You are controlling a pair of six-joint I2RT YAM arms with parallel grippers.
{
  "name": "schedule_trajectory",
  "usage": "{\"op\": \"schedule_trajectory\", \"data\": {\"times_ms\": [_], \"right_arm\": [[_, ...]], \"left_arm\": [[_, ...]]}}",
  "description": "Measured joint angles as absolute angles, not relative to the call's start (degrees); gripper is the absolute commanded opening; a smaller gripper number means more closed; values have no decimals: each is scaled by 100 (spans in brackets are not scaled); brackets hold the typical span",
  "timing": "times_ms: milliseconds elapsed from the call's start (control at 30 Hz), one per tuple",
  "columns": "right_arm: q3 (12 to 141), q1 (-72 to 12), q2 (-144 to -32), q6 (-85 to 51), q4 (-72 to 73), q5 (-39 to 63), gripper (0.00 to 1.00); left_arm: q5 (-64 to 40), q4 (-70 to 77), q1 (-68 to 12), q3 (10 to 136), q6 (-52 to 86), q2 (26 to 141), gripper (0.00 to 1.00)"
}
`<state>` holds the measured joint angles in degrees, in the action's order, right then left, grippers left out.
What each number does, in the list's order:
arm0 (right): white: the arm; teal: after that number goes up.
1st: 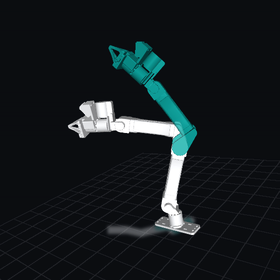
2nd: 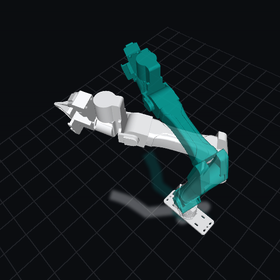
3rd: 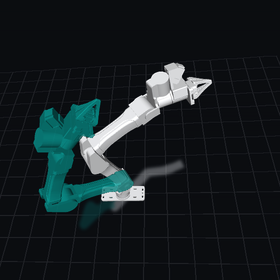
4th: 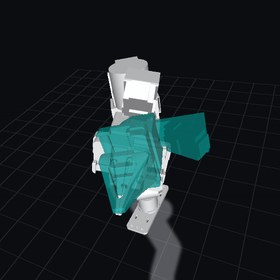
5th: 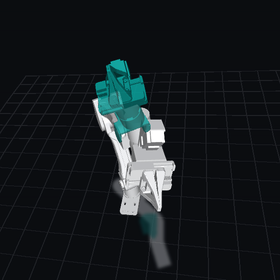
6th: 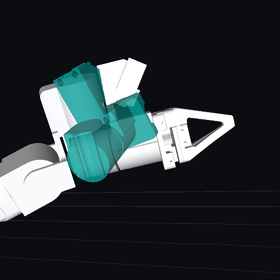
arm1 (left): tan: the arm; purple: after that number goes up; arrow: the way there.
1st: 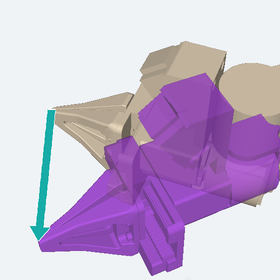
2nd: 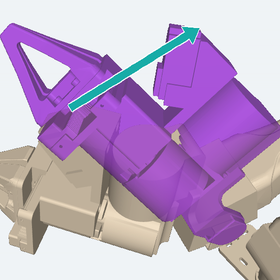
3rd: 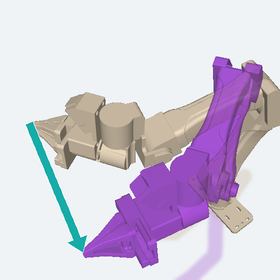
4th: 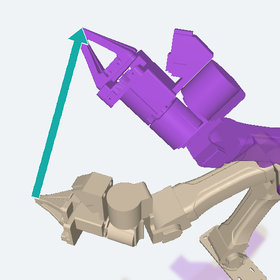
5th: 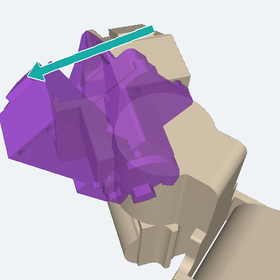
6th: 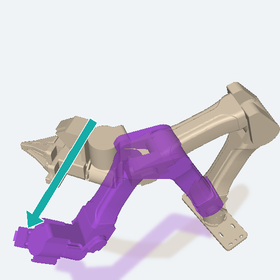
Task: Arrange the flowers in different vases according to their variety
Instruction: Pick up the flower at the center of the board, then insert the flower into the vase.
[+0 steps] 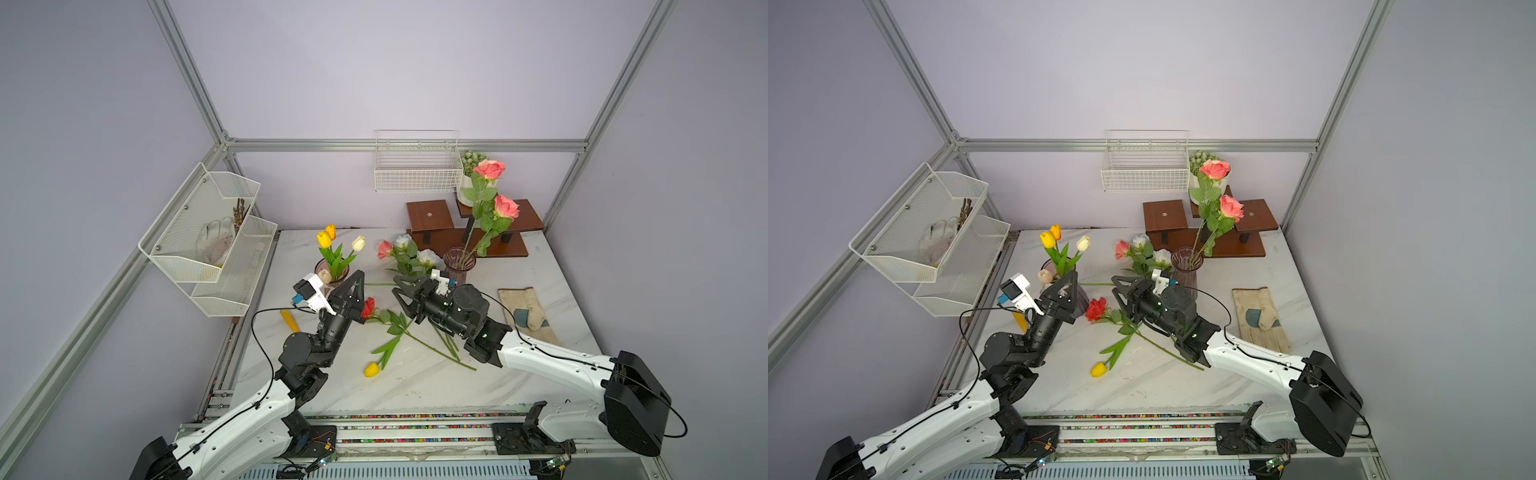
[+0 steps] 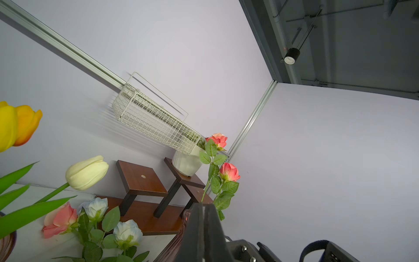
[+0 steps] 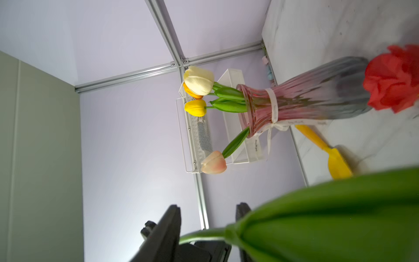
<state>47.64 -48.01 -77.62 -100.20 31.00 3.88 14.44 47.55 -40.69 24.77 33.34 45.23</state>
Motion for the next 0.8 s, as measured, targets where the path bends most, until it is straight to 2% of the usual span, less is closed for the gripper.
{"op": "schedule_trajectory", "data": {"times_ms": [67,100,200,267,300,367,600,800], "right_arm": [[4792,-4803,-7811,-10049,3179,344,5],[4831,-4803,-7850,-10103,3229,322,0],[4969,-4799,-7944,-10073,3367,231,0],[5087,-4803,-8009,-9915,3354,178,0],[5194,-4803,-8055,-9771,3288,132,0],[5463,-4801,-8156,-9382,3103,25,0],[6997,-4801,-8519,-7159,2204,-390,0],[8318,-4810,-9146,-6031,1837,-515,0]], "left_arm": [[1479,4775,-4069,2362,3334,4390,0],[1507,4742,-4069,2311,3332,4324,4],[1579,4484,-4069,2259,3312,4160,64],[1614,4069,-4069,2268,3295,3931,87],[1662,3712,-4071,2294,3291,3723,93],[1769,2952,-4084,2408,3277,3282,100],[2410,-250,-4093,3411,3380,1911,100],[2888,-2475,-4093,3979,3706,1466,100]]}}
